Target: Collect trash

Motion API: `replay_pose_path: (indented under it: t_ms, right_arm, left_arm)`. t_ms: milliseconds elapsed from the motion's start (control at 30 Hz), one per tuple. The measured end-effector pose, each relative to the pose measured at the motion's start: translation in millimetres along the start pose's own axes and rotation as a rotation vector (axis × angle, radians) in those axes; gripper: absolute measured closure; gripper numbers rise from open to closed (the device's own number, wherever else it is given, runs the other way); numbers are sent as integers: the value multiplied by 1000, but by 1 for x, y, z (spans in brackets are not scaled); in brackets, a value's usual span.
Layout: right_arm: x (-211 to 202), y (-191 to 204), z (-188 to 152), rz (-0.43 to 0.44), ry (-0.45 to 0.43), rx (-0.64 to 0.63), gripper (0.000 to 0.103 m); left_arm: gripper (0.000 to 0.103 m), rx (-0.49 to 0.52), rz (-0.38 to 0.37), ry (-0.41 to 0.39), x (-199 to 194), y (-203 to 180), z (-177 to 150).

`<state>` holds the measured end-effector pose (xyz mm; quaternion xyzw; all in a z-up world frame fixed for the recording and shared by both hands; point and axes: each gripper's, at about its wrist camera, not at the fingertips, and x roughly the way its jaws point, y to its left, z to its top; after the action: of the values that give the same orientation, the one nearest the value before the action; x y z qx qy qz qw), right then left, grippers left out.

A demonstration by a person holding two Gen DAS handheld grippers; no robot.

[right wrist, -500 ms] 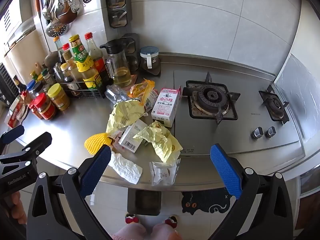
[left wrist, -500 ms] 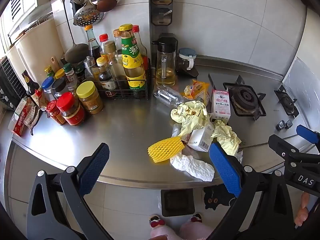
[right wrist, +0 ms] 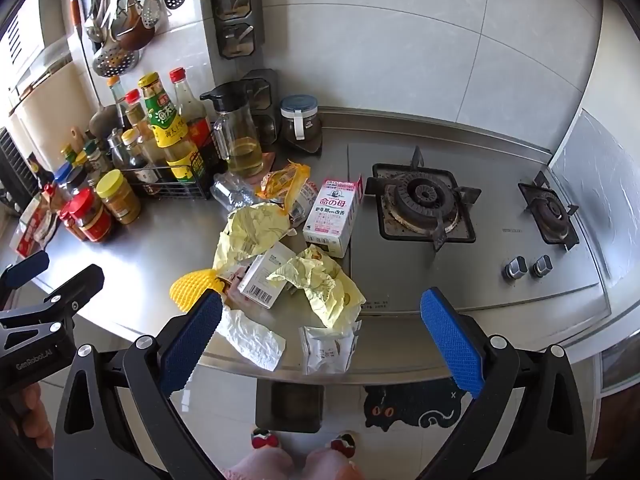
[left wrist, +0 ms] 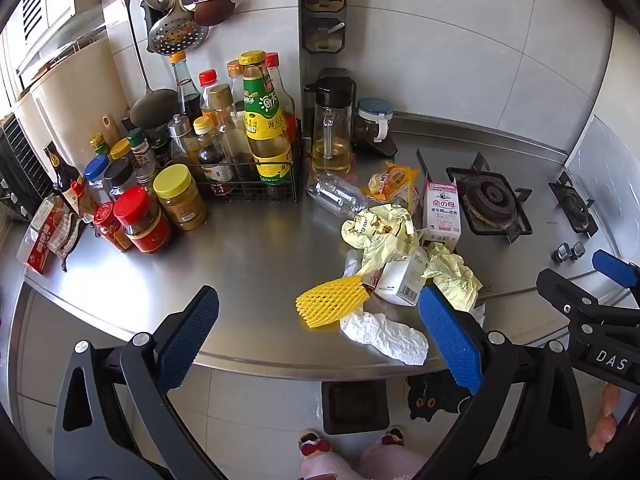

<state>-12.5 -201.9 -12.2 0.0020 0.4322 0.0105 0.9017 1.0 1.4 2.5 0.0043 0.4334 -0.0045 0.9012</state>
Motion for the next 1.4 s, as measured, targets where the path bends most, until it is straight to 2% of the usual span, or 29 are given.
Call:
replay_pose_path:
  t_ms: [367,1400]
  right_arm:
    - [-2,1,7,2,1,0,3]
    - [1,2,2,4,-5,-3,3]
  left_arm:
    - [8,1,-2,3,-2,1,1]
    - [8,4,1,3,1,2,5]
